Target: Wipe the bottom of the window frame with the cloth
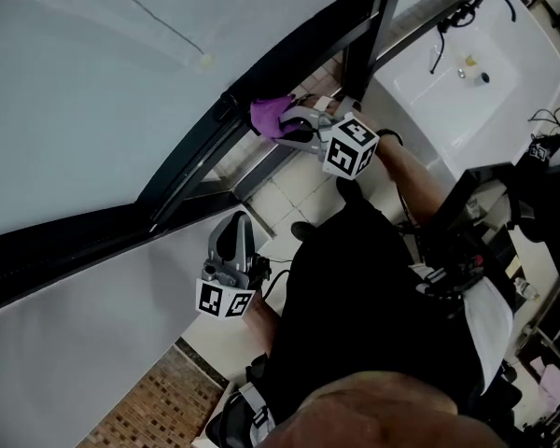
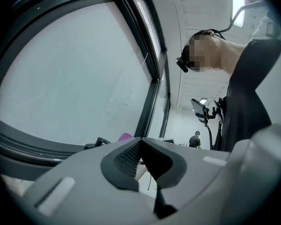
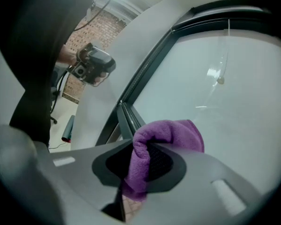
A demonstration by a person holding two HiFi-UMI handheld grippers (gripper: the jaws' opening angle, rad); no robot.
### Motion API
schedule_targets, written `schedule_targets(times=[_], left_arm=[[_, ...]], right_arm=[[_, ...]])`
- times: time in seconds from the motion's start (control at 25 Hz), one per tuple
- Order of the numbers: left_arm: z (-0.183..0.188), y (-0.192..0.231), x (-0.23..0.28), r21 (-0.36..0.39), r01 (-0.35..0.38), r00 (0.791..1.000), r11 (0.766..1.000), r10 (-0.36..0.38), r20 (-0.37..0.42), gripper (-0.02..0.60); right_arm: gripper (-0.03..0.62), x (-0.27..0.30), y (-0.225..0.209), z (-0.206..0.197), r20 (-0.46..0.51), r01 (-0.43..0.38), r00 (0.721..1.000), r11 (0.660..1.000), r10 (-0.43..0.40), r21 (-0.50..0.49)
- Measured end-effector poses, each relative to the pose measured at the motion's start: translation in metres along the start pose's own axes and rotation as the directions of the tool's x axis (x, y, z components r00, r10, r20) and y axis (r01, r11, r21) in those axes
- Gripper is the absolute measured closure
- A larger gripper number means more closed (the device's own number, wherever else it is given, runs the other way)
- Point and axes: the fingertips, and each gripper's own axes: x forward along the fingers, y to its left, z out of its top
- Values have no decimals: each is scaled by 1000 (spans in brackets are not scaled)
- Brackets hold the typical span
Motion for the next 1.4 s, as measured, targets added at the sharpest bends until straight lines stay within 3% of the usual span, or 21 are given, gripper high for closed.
schedule_targets(times=[0.12,0.2,0.28,0.36,0.4,0.44,0.52,0.6,0.68,0.8,1.0,1.12,1.2,1.28,1.4], left_arm=[[0,0,5,-3,14,1000,1000,-14,1,580],[-2,-1,6,-8,18,1000,1000,-18,0,580],[-3,0,5,-9,14,1000,1000,-14,0,580],[-3,1,3,-6,3,1000,1000,-3,2,580],[-2,1,1,-4,-4,1000,1000,4,5,580],[-1,1,-1,-1,-13,1000,1000,13,8,580],[2,0,-7,5,-34,999,999,34,15,580],[5,0,-13,10,-54,998,998,54,22,580],[6,0,-18,14,-73,997,997,73,27,580],[9,-1,-24,14,-95,995,995,95,36,580],[10,2,-27,17,-110,993,994,109,34,580],[12,0,-23,21,-94,995,995,93,34,580],[12,0,-21,19,-84,996,996,83,29,580],[10,2,-19,17,-76,997,997,76,24,580],[12,1,-15,19,-70,997,997,69,27,580]], right_arm=[[528,-16,33,13,53,-114,992,992,111,56],[528,-27,46,30,150,-194,973,973,175,124],[528,-37,28,50,291,-187,948,963,127,191],[528,-47,-20,59,386,-93,921,933,-52,349],[528,-50,-49,55,379,-24,910,892,-168,452],[528,-49,-77,47,338,59,900,846,-275,530],[528,-35,-119,22,188,242,890,780,-415,577],[528,-7,-136,-2,29,340,902,748,-431,570],[528,29,-136,-18,-67,332,931,757,-359,562],[528,68,-121,-35,-173,290,957,815,-234,502],[530,67,-113,-42,-244,296,946,881,-215,370],[530,49,-121,-57,-347,376,898,881,-270,288],[530,38,-126,-51,-339,418,886,860,-315,293],[530,37,-128,-32,-270,407,906,848,-326,341],[528,55,-118,-20,-237,348,931,874,-279,339]])
